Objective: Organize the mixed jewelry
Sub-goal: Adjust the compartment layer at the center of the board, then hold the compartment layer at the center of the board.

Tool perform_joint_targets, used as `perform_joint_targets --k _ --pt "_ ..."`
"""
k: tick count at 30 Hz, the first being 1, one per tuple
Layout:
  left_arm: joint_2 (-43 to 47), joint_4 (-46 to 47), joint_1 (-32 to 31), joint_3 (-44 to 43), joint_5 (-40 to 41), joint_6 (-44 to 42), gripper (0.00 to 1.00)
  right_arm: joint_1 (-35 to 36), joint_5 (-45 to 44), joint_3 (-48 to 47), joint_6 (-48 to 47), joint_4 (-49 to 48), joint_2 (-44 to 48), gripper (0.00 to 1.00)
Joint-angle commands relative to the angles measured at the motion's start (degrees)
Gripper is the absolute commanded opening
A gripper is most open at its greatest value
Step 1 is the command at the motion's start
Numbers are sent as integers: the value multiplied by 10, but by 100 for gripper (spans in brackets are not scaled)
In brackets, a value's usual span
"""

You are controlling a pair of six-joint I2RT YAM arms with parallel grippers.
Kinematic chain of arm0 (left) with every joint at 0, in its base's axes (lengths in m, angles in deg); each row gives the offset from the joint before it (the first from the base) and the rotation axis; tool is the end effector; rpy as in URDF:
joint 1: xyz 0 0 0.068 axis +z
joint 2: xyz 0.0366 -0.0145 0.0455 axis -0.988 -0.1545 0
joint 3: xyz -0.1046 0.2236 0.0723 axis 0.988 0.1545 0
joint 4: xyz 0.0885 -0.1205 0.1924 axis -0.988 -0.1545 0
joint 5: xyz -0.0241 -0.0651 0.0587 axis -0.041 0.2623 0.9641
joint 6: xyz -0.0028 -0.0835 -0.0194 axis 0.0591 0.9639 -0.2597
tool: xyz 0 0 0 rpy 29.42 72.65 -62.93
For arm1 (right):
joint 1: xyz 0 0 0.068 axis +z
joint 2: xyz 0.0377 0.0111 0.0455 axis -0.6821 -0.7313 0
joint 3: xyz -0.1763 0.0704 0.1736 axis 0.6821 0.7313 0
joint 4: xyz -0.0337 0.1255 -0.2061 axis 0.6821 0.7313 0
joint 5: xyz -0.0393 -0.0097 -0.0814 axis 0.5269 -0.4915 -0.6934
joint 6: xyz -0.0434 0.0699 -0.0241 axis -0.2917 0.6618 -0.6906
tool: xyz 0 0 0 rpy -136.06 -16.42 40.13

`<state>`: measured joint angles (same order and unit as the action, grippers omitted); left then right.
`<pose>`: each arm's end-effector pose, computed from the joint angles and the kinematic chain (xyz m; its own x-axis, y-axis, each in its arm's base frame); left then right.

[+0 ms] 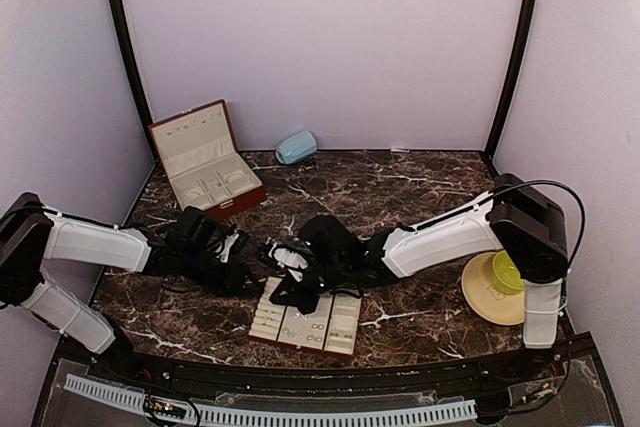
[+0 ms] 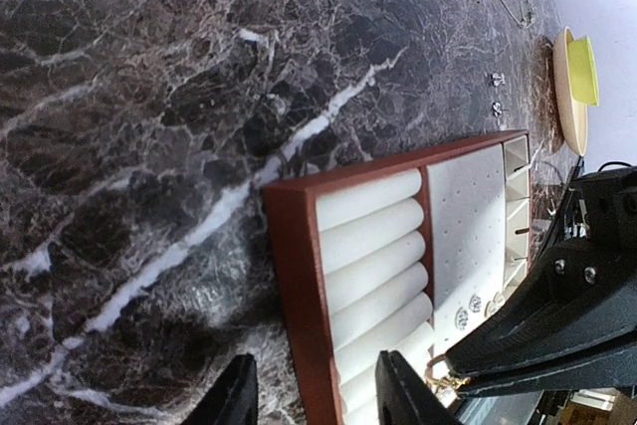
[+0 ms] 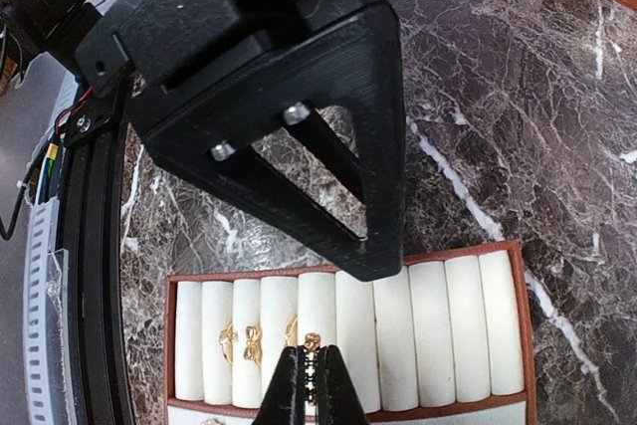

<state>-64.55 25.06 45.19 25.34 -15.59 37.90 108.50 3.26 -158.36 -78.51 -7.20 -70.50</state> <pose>0.1964 -0.1854 0.1191 -0.9289 0.0856 -0.3603 0.3145 0.6961 -0.6454 0.1590 0.4104 0.1294 -0.3429 -0.5556 -0.7575 -0.9393 0.1988 0.2795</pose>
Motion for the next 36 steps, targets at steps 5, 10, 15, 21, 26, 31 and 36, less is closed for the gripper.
perform_joint_targets --k 5,10,15,21,26,31,36 --pt "17 -12 -12 21 -28 10 40 9 -3 -27 -7 3 -22 0" --pt "10 -12 -17 21 -31 7 41 9 -3 -31 -11 8 -30 0" --pt "5 -12 -20 18 -32 6 40 9 -11 -29 -16 14 -33 0" --pt "1 -16 -25 18 -33 0 39 10 -14 -27 -14 10 -30 0" --pt "-10 -16 -28 18 -31 1 33 9 -18 -31 -14 8 -24 0" --pt "-15 -26 -31 17 -18 -4 28 9 -20 -32 -16 10 -19 0" --pt "-17 -30 -33 17 -11 -7 26 9 -22 -30 -15 6 -19 0"
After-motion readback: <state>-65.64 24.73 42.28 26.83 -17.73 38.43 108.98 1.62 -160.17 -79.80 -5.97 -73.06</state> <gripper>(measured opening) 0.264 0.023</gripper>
